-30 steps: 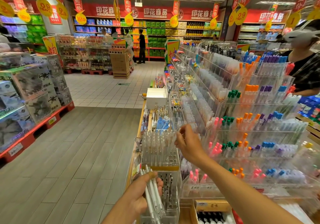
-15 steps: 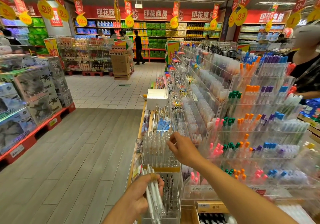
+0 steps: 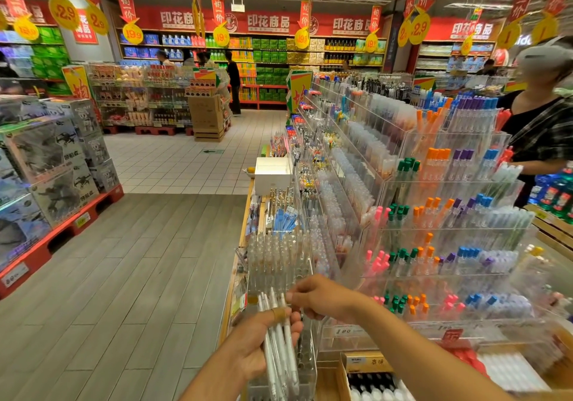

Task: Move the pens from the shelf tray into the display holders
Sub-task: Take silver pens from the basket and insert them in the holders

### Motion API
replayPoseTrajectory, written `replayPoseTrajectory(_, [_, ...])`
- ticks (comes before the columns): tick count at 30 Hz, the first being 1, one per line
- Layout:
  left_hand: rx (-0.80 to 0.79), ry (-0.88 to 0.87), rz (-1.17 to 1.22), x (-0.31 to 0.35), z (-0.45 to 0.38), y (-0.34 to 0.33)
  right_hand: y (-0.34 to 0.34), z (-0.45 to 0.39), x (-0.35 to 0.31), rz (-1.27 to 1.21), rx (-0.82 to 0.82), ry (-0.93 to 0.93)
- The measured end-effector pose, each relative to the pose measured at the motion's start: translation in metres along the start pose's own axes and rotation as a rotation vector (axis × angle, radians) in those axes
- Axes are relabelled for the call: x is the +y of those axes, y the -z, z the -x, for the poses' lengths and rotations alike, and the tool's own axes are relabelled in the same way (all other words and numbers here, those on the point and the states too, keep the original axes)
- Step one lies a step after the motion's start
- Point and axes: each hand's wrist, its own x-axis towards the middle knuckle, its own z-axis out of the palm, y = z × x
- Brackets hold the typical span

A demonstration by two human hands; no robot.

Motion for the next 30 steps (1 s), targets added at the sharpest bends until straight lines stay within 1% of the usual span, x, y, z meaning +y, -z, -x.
replayPoseTrajectory(3, [-0.007,0.017,-0.010,-0.002,0.000,-0.002,-0.007,0.003,0.000,-0.163,-0.005,0.004])
replayPoseTrajectory(6, [-0.027,0.020,0.008,-0.003,0.001,-0.003,-0.009,0.006,0.000,-0.287,0.020,-0.031])
replayPoseTrajectory(10, [0.009,0.005,-0.003,-0.006,0.002,-0.005,-0.004,0.010,-0.002,-0.395,0.055,-0.069])
replayPoseTrajectory(14, [0.064,-0.016,0.058,-0.005,-0.001,-0.004,0.008,0.015,-0.009,-0.450,0.068,-0.026])
replayPoseTrajectory(18, [0.148,0.008,0.087,-0.002,0.002,-0.001,0.025,0.016,-0.015,-0.539,0.158,0.021])
replayPoseTrajectory(21, [0.156,-0.002,0.073,-0.002,0.005,0.003,0.040,0.015,-0.019,-0.599,0.266,0.097])
replayPoseTrajectory(23, [0.138,0.001,0.072,-0.002,0.006,0.005,0.047,0.013,-0.022,-0.557,0.356,0.143])
replayPoseTrajectory(27, [0.159,-0.015,0.068,0.000,0.005,0.007,0.050,0.005,-0.030,-0.276,0.549,0.244])
replayPoseTrajectory(28, [0.160,-0.017,0.061,0.001,0.005,0.007,0.048,0.003,-0.032,-0.195,0.575,0.264])
replayPoseTrajectory(30, [0.159,-0.017,0.049,0.001,0.004,0.008,0.041,0.000,-0.033,-0.061,0.571,0.284])
